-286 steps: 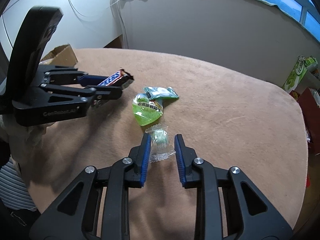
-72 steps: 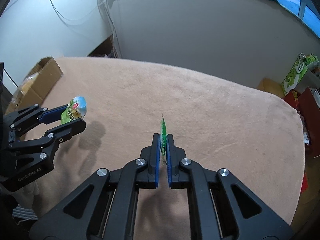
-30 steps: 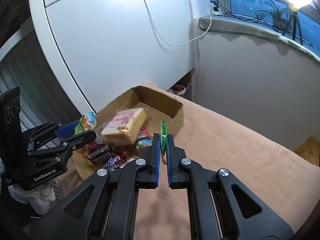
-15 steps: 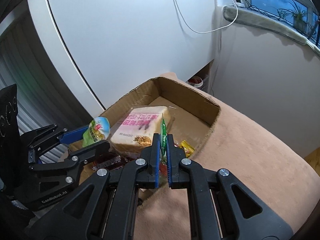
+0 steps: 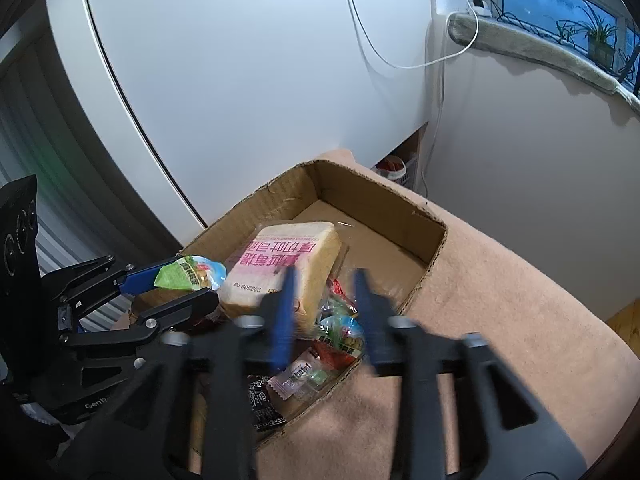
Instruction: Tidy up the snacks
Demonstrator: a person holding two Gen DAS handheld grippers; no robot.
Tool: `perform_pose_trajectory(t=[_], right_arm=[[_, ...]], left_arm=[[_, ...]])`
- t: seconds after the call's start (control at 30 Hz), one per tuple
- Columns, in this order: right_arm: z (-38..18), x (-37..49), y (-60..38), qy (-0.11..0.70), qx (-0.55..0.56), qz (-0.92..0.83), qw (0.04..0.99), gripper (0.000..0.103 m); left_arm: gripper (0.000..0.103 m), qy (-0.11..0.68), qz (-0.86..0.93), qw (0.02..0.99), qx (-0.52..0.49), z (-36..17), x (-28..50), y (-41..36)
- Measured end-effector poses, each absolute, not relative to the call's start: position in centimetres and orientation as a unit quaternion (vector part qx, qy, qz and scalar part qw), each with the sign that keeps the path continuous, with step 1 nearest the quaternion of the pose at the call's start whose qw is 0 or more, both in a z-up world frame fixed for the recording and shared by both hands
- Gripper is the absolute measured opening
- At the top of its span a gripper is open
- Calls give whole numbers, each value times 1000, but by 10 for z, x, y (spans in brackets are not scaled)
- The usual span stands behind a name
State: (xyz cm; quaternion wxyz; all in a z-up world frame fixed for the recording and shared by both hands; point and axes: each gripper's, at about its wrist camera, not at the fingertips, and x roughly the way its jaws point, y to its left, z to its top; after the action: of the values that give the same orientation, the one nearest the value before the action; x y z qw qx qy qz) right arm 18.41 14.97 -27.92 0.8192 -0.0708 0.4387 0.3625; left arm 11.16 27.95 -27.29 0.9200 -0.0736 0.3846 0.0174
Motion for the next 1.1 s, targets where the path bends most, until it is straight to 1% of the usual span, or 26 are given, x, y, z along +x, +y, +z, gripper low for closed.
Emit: perform_pose_trajectory(t=[0.03,0.07,0.13,0.23,0.33,0.4,0.43,0.5,0.53,0.57,0.6,0.93,1.0,1.03,1.07,1.1], right_arm=[[-278,183,149,434,-71,363,821,52],[-277,182,148,430,-70,364,823,52],[-275,181,147,429,-69,363,824,52],[-274,180,146,427,-68,361,826,53],[-274,178,141,424,-64,359,829,64],[-273,175,137,421,-62,356,832,65],[-273,174,136,420,-62,355,833,65],[-271,170,132,415,-64,353,836,66],[-270,167,130,411,-66,352,838,69],[-269,165,128,408,-67,351,840,74],[-267,162,126,404,-67,349,843,75],[-249,139,100,372,-57,332,865,77],[-245,132,94,365,-56,328,870,78],[-243,128,91,361,-56,327,872,78],[-240,122,88,355,-57,324,875,80],[-238,118,85,350,-56,323,877,83]], left_arm=[[38,384,18,920,-75,-273,111,280],[42,385,18,920,-75,-273,111,281],[46,382,20,921,-76,-272,109,282],[46,379,20,922,-76,-271,108,281],[46,378,21,923,-74,-270,107,279],[49,376,21,923,-74,-270,105,279],[53,374,23,924,-73,-269,103,278],[54,370,24,926,-74,-267,100,278],[54,369,23,926,-76,-267,99,278],[54,368,23,926,-77,-267,99,278],[54,369,23,926,-77,-267,99,278],[55,353,33,932,-72,-255,81,269],[59,347,38,934,-68,-250,74,265],[63,343,40,936,-67,-247,69,262],[66,339,43,938,-66,-245,66,260],[66,335,45,939,-66,-243,62,258]])
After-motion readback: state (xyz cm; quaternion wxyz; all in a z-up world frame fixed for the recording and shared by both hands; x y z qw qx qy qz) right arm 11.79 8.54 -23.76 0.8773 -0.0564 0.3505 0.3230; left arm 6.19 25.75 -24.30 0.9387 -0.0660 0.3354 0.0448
